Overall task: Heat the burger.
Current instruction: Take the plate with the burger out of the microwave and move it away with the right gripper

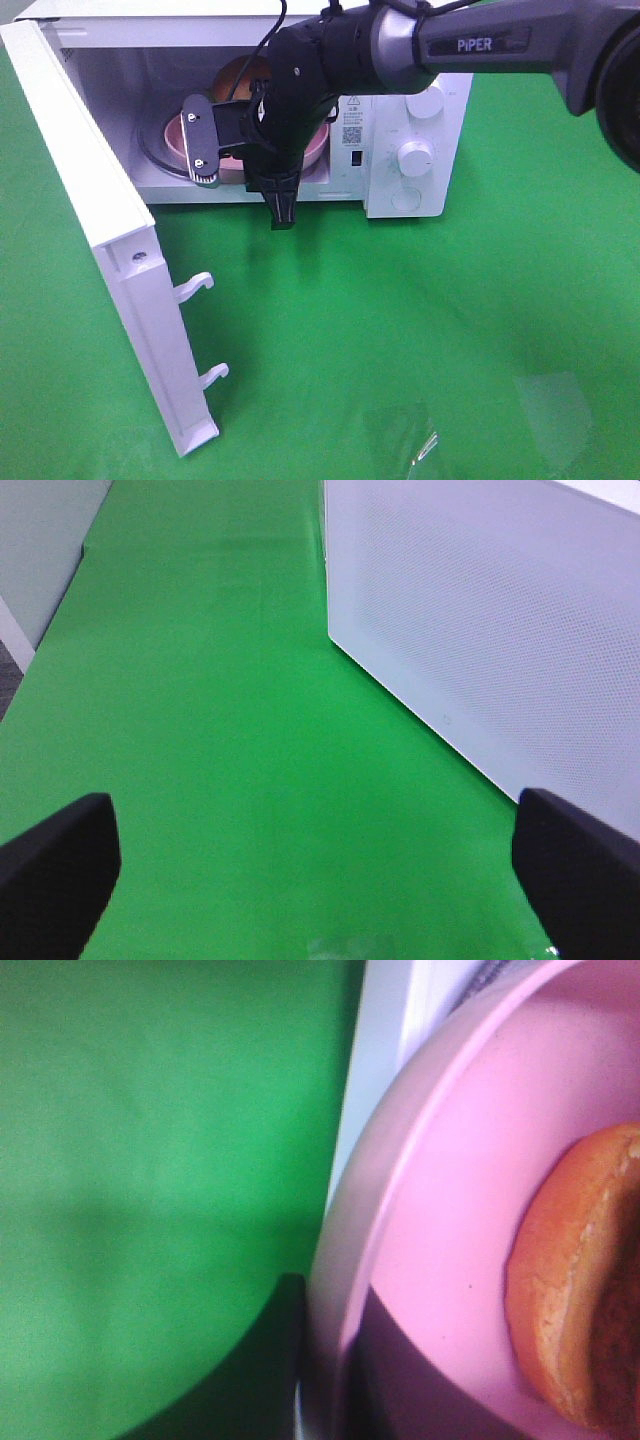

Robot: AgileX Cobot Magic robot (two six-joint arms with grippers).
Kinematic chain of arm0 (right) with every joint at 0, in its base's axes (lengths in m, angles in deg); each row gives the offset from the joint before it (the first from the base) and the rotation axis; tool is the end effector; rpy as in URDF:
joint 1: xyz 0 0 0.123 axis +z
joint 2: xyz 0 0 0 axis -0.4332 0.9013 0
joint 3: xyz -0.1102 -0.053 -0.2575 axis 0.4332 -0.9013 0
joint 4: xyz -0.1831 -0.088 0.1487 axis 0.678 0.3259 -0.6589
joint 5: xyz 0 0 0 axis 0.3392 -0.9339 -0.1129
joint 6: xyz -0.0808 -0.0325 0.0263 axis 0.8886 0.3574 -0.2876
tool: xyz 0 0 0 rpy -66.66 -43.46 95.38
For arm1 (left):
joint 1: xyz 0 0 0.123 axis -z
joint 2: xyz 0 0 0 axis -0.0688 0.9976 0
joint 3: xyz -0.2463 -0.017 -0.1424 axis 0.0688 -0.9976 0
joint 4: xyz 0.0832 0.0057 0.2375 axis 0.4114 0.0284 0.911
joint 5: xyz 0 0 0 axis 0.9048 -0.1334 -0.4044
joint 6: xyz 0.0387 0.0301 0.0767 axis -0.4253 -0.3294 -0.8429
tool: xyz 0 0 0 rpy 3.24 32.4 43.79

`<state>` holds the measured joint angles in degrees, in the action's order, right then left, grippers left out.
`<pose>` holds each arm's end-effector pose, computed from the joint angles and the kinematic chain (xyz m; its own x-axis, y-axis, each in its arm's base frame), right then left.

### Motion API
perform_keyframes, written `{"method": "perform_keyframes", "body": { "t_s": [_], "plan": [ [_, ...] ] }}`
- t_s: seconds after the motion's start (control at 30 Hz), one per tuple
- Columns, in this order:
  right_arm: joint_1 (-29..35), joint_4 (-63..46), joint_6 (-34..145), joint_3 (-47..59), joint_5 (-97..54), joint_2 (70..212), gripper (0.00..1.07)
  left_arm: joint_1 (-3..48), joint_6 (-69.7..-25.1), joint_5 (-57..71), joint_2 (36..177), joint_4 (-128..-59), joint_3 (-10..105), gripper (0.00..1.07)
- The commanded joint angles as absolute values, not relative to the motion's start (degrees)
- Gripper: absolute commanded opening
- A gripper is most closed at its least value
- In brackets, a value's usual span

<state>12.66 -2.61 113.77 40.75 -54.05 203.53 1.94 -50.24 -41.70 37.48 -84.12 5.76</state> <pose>0.4009 0.3109 0.1555 0.3189 -0.9296 -0.1848 -0.8045 -0.1624 -0.5714 -0.0046 -0.0076 0.2793 -0.4257 0.0520 -0.9034 0.0668 0.9974 0.0260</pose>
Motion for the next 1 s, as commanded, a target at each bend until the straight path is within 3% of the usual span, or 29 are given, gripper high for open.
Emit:
{"method": "perform_keyframes", "body": {
  "t_s": [0.03, 0.57, 1.0],
  "plan": [
    [12.3, -2.2, 115.7, 37.0, -50.0, 200.0, 0.0, 1.9, -50.0, -41.6, 36.4, -84.2, 5.6, 1.0],
    [11.0, -2.6, 125.7, 22.1, -34.7, 191.8, 0.0, 1.9, -50.0, -41.6, 36.4, -84.2, 5.6, 1.0],
    [10.3, -9.5, 138.5, 16.3, -33.7, 188.3, 0.0, 1.9, -50.0, -41.6, 36.4, -84.2, 5.6, 1.0]
  ]
}}
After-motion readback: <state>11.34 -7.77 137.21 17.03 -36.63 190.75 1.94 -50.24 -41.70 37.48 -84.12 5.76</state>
